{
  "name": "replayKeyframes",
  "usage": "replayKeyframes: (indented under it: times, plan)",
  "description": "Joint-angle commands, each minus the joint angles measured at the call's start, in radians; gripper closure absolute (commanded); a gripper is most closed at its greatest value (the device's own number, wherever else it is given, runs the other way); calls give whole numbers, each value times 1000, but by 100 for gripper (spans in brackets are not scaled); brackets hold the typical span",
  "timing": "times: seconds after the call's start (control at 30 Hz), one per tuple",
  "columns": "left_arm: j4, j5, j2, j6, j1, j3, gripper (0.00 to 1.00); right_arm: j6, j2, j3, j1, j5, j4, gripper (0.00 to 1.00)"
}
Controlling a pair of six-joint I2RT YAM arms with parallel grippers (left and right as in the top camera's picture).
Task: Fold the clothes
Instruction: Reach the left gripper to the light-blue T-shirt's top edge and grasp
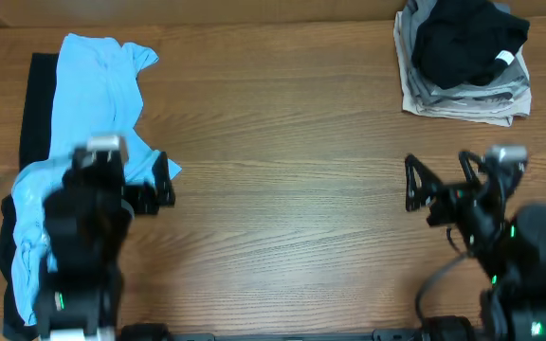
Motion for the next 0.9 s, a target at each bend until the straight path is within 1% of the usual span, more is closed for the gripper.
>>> replayKeyframes:
  times: [0.0,0.1,0.3,0.33,0.37,0.4,0.5,0.67,0.87]
  plan:
    - [-68,37,222,34,11,154,0,-6,135,91,6,-79,-11,0]
    - [-53,42,386,33,10,203,0,-6,230,95,6,-133,7,0]
    - [-3,21,657,49,11,204,0,-7,411,95,6,-148,-3,0]
    - [-4,7,695,67,11,204,2,-7,437,95,6,-148,-5,0]
    - [-6,-6,727,74,11,204,8,-7,465,95,6,-148,-6,2]
    - [-7,-23,760,79,11,204,10,-7,485,95,6,-148,-6,4]
    - [-15,-76,838,78,11,204,14,-7,545,95,6,-148,-5,4]
    - [-37,-145,938,78,11,204,15,-7,600,95,6,-148,-12,4]
    - [-43,-182,1029,77,11,204,16,-7,620,93,6,-148,-13,4]
